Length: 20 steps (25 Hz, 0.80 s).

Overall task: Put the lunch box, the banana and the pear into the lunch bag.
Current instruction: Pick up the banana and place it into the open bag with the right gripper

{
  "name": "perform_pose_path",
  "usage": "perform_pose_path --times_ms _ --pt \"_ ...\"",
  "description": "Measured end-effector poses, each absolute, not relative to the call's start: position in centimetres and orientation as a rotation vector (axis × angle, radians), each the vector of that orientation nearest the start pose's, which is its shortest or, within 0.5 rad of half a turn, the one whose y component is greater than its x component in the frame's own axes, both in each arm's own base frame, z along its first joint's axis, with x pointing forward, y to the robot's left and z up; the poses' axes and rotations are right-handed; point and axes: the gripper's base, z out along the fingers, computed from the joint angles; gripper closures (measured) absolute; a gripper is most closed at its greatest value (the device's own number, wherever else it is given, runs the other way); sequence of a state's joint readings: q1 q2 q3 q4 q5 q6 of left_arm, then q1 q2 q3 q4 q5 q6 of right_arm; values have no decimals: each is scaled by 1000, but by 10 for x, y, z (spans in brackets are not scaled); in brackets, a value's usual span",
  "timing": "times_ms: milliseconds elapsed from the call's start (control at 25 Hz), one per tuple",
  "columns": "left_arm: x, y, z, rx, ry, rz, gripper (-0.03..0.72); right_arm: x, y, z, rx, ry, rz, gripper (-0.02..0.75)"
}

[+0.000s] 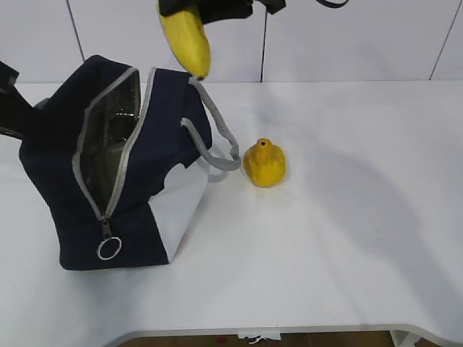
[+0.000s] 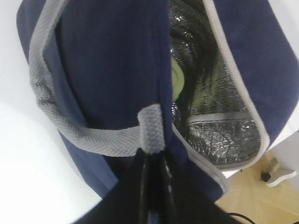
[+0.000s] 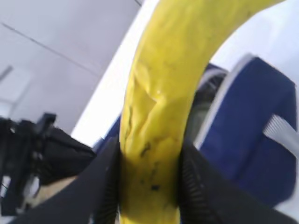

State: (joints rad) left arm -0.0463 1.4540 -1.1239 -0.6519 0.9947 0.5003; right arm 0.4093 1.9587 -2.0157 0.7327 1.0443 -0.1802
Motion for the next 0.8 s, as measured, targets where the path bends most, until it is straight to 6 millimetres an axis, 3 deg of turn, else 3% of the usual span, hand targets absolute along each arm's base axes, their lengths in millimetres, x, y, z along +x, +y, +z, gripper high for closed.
perform_pose_path --times_ms 160,400,680,800 --pt "285 -60 299 353 2581 -703 689 386 250 369 -473 2280 1140 473" --pt "285 -60 299 351 2580 -708 689 389 302 319 -497 2317 1258 473" --pt "285 -60 299 350 2579 -709 689 399 312 282 -496 2373 1237 473" --pt "286 -60 299 348 2576 -707 689 399 310 266 -587 2439 1138 473"
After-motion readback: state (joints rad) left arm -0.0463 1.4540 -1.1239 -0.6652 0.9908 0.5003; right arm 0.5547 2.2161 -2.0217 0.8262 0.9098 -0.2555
